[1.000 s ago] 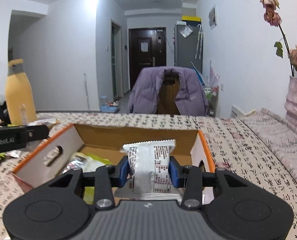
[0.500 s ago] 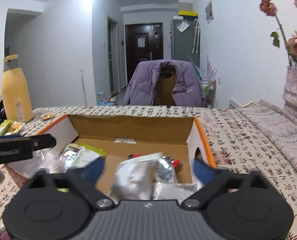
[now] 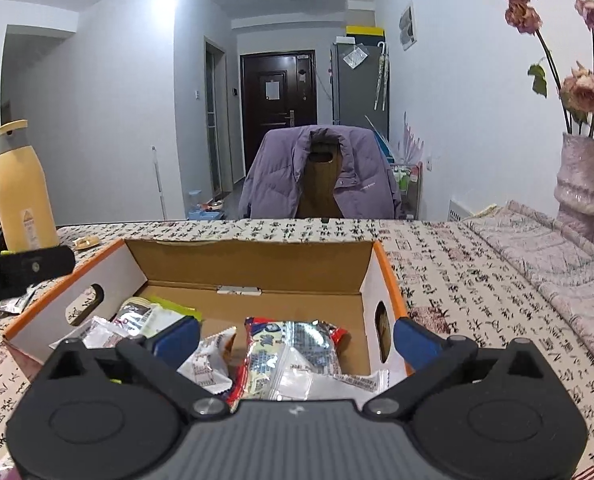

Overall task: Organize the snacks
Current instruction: 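Withdraw both grippers from the box back to the snack pile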

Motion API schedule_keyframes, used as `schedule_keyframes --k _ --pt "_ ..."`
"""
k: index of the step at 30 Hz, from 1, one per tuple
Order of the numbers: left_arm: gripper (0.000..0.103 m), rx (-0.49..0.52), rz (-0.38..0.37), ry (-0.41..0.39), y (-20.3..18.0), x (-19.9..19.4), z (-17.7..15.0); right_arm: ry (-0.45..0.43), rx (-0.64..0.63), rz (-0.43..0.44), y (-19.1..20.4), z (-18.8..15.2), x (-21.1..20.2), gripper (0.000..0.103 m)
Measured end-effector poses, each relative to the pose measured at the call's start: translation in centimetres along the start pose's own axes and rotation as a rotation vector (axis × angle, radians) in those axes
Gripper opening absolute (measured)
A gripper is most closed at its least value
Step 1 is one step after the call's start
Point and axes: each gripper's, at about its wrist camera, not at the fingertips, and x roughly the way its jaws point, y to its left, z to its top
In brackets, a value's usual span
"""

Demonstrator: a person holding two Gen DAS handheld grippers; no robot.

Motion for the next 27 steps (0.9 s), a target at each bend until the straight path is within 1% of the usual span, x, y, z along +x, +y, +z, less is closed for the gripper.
schedule_keyframes --k 4,11,16,21,27 --pt "0.103 -0.009 -0.025 -0.015 0.1 -1.9 0.8 -0.027 -0.022 -0.002 0.5 0.7 -1.9 0.103" --pt "0.103 0.011 -0.048 -0.002 0.5 -5.3 0.3 -0.019 -0.047 0.019 1.2 0.1 -5.3 0.103" --pt "0.103 0.012 -0.054 0.015 1.3 -7.6 -1.0 -0.007 -0.062 0.032 1.5 -1.5 -7.8 0.103" --pt "0.103 0.022 -0.060 0.043 1.8 -9.6 -3.0 0.004 -0.071 0.058 1.8 -3.5 -10.3 0.103" --pt "0.103 0.025 -0.075 0.100 2.4 -11.2 -5.7 0.036 -0.091 0.063 2.3 -6.0 -12.3 0.103"
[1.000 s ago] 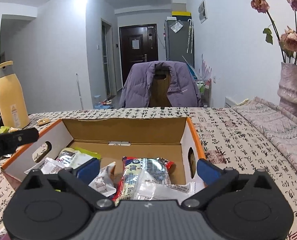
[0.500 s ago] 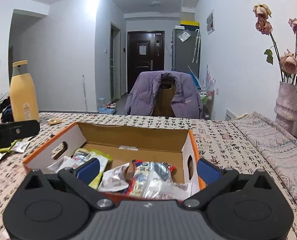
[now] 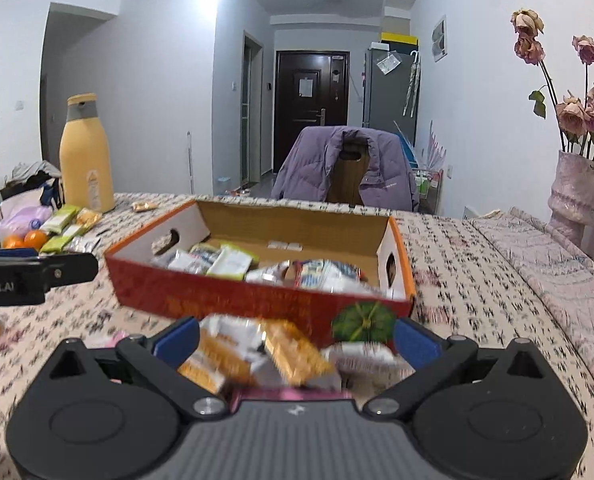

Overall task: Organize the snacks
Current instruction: 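Withdraw both grippers from the box back to the snack pile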

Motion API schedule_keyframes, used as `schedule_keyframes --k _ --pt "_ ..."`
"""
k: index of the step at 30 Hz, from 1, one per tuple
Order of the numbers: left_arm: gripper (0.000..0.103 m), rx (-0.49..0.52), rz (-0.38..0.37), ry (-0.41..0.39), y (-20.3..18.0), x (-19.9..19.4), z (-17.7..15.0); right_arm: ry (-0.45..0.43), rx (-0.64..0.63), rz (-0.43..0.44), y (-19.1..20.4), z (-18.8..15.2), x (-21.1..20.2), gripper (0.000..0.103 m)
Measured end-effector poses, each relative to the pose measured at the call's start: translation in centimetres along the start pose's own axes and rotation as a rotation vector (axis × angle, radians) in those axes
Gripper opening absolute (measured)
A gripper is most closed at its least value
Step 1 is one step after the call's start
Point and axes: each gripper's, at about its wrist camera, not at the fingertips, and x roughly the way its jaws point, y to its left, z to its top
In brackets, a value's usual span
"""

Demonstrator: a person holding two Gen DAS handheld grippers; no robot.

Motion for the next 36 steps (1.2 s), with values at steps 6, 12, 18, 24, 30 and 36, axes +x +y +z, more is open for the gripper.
schedule_keyframes --k 6,12,18,24,30,36 --pt "0.103 -0.002 -0.010 0.055 0.4 -0.5 -2.2 0.060 0.027 0.003 -0.3 -2.5 -0.6 0.103" --pt "0.103 -0.016 0.002 0.070 0.9 -0.8 -2.7 0.066 0.107 -0.044 -2.5 -2.8 -0.7 0.103" --pt "0.103 -0.018 0.003 0.071 0.8 -0.8 -2.7 0.138 0.108 -0.113 -3.8 -3.6 1.1 0.103" --pt "0.103 -0.018 0.005 0.075 0.8 -0.7 -2.7 0.167 0.102 -0.069 -3.2 -4.0 2.3 0.103" --pt "0.103 -0.021 0.005 0.081 0.8 -0.6 -2.7 0.174 0.073 -0.015 -2.0 -3.5 3.1 0.103" --pt "0.103 -0.023 0.010 0.086 1.1 -0.5 -2.8 0.196 0.052 -0.004 -0.8 -3.4 4.4 0.103"
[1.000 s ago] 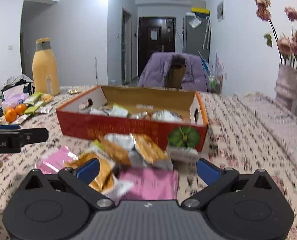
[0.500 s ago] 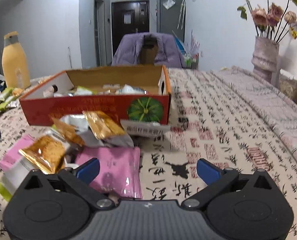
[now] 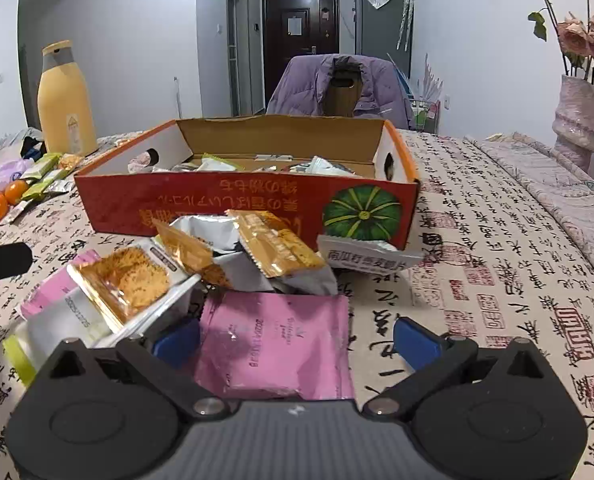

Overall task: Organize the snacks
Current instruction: 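Withdraw both grippers from the box back to the snack pile, then grasp a pink packet with the right gripper while the left grasps a green-white bar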

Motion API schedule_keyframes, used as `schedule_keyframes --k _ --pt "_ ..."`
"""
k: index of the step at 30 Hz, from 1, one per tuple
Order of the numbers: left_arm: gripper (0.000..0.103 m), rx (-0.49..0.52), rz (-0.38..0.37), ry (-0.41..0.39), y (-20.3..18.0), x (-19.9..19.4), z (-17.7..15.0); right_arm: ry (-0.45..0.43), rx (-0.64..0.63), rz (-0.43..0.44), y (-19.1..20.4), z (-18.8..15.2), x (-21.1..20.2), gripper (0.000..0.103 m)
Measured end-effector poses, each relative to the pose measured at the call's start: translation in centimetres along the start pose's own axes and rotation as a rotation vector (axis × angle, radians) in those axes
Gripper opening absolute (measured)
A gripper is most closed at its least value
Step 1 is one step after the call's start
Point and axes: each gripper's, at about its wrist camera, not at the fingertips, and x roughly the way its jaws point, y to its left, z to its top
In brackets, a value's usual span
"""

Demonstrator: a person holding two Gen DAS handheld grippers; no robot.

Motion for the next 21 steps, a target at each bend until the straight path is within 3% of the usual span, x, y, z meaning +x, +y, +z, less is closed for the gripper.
schedule_keyframes --k 6,21 --pt "0.103 -0.007 0.006 0.007 0.3 0.2 -0.1 0.043 -0.046 -0.031 1.3 -0.2 1.8 0.103" --pt "0.103 -0.021 0.000 0.037 0.4 0.7 -0.7 0.055 -0.021 0.011 0.8 -0.2 2.0 0.103"
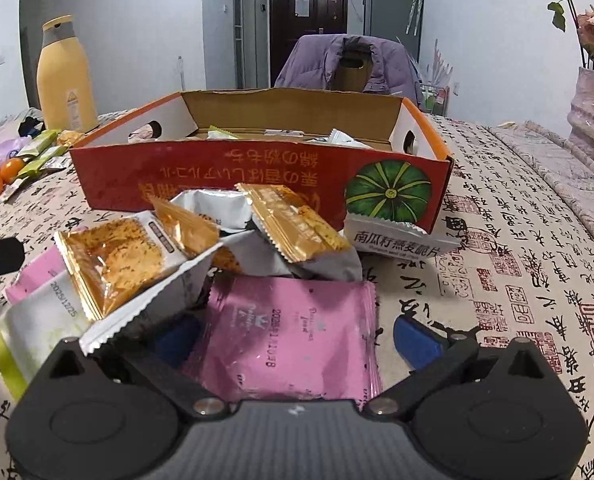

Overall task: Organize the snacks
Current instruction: 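Grasp a pink packet with the right gripper while the left grasps a green-white bar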

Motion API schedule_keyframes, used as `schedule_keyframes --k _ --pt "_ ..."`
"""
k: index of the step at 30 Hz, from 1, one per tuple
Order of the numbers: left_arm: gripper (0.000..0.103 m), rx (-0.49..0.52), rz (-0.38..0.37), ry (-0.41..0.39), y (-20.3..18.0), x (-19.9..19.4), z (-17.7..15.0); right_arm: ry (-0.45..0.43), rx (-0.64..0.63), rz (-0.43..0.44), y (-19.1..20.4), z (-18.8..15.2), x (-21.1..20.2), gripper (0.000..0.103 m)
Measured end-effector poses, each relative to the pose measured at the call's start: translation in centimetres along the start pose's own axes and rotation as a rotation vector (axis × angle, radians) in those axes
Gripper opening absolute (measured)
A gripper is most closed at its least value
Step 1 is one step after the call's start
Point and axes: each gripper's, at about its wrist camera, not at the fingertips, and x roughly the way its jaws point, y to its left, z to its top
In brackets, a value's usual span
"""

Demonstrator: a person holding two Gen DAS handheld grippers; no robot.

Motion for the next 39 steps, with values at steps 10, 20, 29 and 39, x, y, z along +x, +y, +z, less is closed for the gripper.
schedule_keyframes --k 10,20,29,39 --pt "0.103 -0.004 0.010 0.004 0.3 -0.2 -0.1 -0.041 -0.019 0.025 0.4 -0.7 -1.2 0.079" --pt "0.103 0.012 0.003 0.007 -0.2 -0.4 -0.1 -0.101 -0.014 -0.013 -0.2 -2.5 -3.9 0.063" --pt "0.103 0.091 -0.026 0.022 -2.6 -0.4 -0.8 -0.187 0.063 -0.084 -3.2 -2.7 -6.5 0.063" --pt "0.089 0.208 -0.009 0.053 -6.0 0.5 -1.9 -0.212 0.108 -0.083 -4.9 -3.8 -7.4 0.064"
